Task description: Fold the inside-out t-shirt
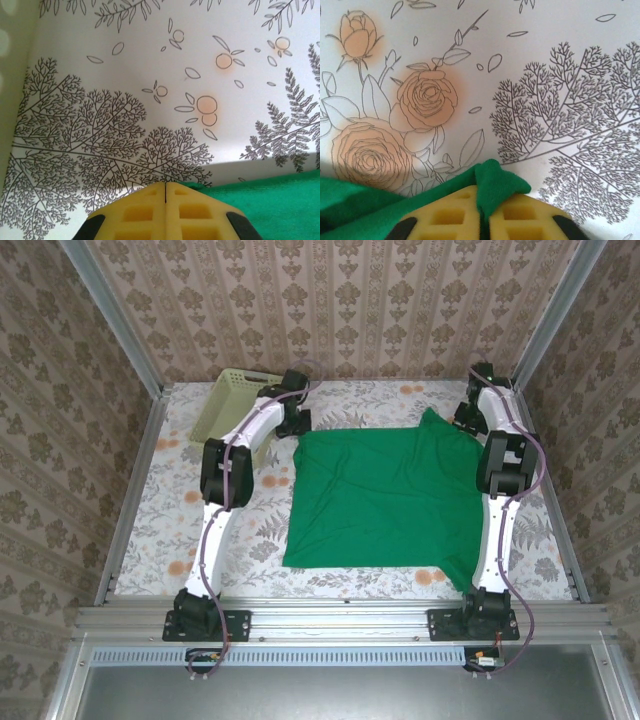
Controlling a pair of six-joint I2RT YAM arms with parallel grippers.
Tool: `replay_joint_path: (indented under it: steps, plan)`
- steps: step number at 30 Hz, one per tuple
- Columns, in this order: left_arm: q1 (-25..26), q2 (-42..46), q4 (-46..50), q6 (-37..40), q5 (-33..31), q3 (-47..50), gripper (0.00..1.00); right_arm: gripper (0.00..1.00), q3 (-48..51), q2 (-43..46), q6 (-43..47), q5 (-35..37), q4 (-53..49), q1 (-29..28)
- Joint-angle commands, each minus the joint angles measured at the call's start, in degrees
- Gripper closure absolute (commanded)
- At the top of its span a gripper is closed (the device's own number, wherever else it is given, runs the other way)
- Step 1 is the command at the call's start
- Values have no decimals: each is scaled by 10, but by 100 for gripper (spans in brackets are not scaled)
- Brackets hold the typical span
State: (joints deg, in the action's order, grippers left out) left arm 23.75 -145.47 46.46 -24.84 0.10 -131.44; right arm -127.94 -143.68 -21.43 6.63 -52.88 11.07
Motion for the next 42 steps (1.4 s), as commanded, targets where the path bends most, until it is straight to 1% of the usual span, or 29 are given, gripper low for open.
replay_joint_path:
  steps: [1, 3, 6, 8, 13, 16, 18, 23, 24, 25, 26, 28, 29, 31, 32, 33, 37, 39, 42]
  plan:
    - [-10, 40, -19, -13, 27, 3, 100, 95, 63, 77, -4, -5, 33, 8]
    - [-11, 68, -33, -14, 30, 19, 100, 100, 101, 117, -5, -5, 57, 9]
    - [-12, 118, -61, -14, 37, 60, 100, 100, 156, 176, -11, -7, 84, 11]
    - [-12, 160, -91, -17, 45, 107, 100, 100, 200, 217, -20, -2, 100, 11]
    - [-18, 266, -185, -45, 89, 258, 100, 100, 336, 328, -52, 0, 146, 10]
    - [-28, 343, -270, -78, 134, 388, 100, 100, 432, 405, -88, 5, 160, 10]
    - [-33, 398, -322, -101, 156, 477, 100, 100, 505, 462, -108, -6, 175, 8]
    - [-22, 517, -403, -138, 173, 685, 100, 100, 712, 607, -174, -26, 201, 1]
    - [-14, 537, -413, -146, 173, 725, 100, 98, 755, 634, -182, -30, 203, -1]
    - [-6, 553, -422, -151, 173, 762, 100, 94, 796, 672, -185, -38, 207, -2]
    - [3, 566, -428, -153, 169, 791, 100, 89, 827, 695, -187, -43, 204, -3]
    - [19, 587, -434, -157, 161, 847, 100, 74, 881, 744, -186, -51, 191, -3]
    - [38, 593, -431, -156, 156, 865, 100, 67, 898, 765, -181, -53, 183, -3]
    - [53, 603, -434, -159, 148, 903, 100, 51, 911, 795, -167, -46, 161, -2]
    - [55, 606, -438, -161, 145, 920, 100, 46, 908, 805, -157, -43, 150, -2]
    - [56, 606, -442, -162, 143, 935, 100, 43, 898, 811, -146, -36, 141, -1]
    - [55, 603, -456, -162, 138, 952, 100, 43, 842, 797, -109, -9, 139, -1]
    - [54, 605, -454, -162, 135, 944, 100, 43, 804, 766, -103, 11, 136, 0]
    - [51, 610, -448, -159, 132, 927, 100, 43, 758, 708, -100, 20, 128, 8]
